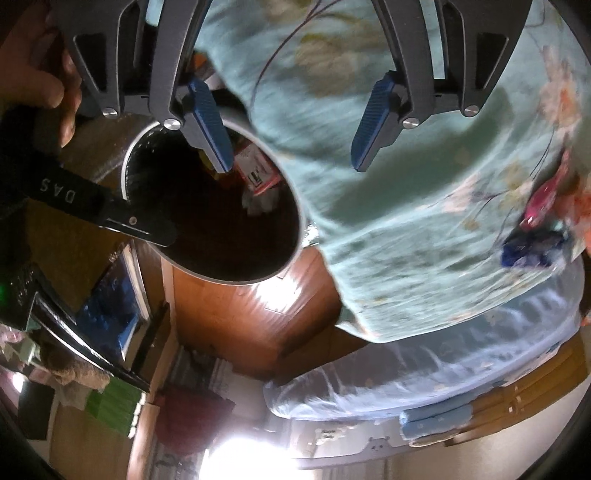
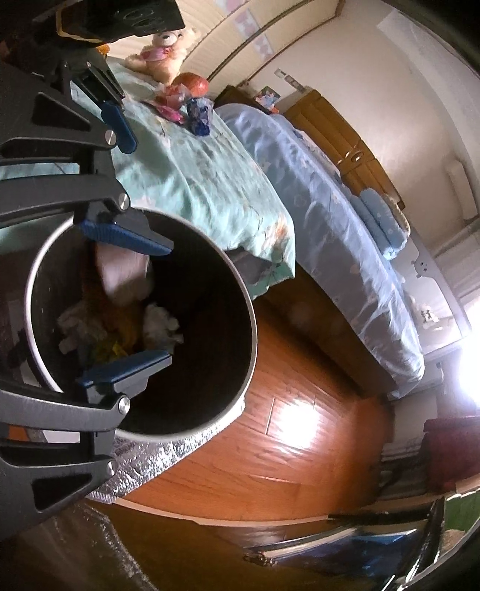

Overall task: Collect trash
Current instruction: 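Open both tools to drop the carton and wrapper into the bin, then grasp the blue plastic bag with the right tool while the left tool reaches toward the orange bag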

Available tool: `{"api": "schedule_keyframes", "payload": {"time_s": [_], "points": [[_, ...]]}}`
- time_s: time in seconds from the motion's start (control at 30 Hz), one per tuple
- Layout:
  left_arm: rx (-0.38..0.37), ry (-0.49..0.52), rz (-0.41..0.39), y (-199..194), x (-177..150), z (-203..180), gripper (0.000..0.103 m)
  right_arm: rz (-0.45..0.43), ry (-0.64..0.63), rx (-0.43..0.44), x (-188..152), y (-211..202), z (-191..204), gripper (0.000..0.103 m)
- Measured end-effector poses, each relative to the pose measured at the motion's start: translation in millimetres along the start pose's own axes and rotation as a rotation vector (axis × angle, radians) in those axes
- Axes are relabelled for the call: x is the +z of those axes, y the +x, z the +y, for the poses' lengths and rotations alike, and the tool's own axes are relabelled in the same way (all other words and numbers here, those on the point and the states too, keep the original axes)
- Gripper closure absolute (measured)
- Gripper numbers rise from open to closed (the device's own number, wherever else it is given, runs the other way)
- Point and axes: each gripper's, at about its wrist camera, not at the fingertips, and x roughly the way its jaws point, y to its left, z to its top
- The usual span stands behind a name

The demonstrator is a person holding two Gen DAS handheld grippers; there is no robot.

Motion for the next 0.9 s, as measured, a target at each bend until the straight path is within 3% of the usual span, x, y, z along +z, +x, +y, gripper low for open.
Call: {"api": "schedule_keyframes", "payload": {"time_s": [0.43, 0.9], "points": [[0.108, -0.150, -0.079, -58, -38, 74, 0.035, 0.014, -0.091, 0.094, -14, 7, 66, 0.040], [0.214, -0.287, -0.077, -88, -66, 149, 0.035, 0.073, -0.216, 0.194, -34, 37, 147, 0.035]]}}
